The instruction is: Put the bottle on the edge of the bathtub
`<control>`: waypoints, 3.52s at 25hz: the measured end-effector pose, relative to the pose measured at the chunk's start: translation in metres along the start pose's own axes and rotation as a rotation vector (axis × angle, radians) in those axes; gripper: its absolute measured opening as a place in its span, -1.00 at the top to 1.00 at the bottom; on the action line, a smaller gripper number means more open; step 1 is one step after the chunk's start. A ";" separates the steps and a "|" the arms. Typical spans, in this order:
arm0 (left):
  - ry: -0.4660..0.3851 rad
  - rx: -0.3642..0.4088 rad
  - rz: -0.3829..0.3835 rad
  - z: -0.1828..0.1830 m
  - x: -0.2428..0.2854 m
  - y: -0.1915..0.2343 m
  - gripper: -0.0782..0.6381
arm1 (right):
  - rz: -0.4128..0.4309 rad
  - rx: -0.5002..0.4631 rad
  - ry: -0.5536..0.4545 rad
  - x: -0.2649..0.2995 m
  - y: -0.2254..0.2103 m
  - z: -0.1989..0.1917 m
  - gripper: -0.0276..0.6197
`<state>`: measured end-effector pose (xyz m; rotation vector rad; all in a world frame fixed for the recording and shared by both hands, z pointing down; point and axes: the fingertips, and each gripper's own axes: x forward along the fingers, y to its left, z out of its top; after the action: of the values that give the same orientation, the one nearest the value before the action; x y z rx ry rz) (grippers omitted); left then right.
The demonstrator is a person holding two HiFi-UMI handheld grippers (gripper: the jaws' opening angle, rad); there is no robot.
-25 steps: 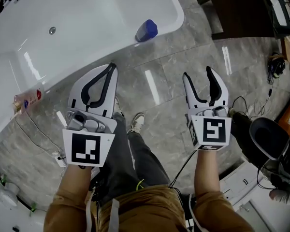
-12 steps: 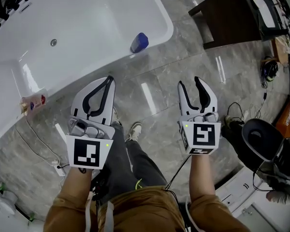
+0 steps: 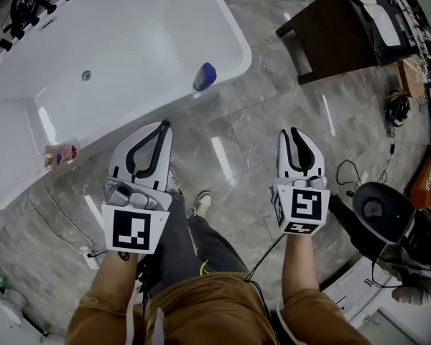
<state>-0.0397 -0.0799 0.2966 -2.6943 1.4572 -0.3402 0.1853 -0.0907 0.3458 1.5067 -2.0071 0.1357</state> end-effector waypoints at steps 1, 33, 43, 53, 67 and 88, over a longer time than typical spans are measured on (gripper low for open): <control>-0.002 0.005 0.001 0.005 -0.001 0.001 0.76 | -0.012 0.004 0.000 -0.004 -0.004 0.002 0.70; -0.068 0.046 0.041 0.133 -0.082 -0.013 0.76 | -0.134 0.081 -0.277 -0.151 -0.095 0.117 0.90; -0.072 0.001 0.018 0.171 -0.112 -0.020 0.76 | -0.141 0.099 -0.404 -0.218 -0.109 0.155 0.90; -0.141 0.011 0.013 0.208 -0.124 -0.015 0.76 | -0.152 0.147 -0.432 -0.263 -0.121 0.154 0.90; -0.164 0.004 0.078 0.232 -0.145 0.002 0.76 | -0.149 0.208 -0.461 -0.288 -0.130 0.153 0.90; -0.196 0.016 0.108 0.246 -0.144 0.020 0.76 | -0.195 0.160 -0.471 -0.294 -0.136 0.169 0.90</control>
<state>-0.0778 0.0157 0.0302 -2.5397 1.5257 -0.0783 0.2842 0.0353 0.0175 1.9709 -2.2283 -0.1587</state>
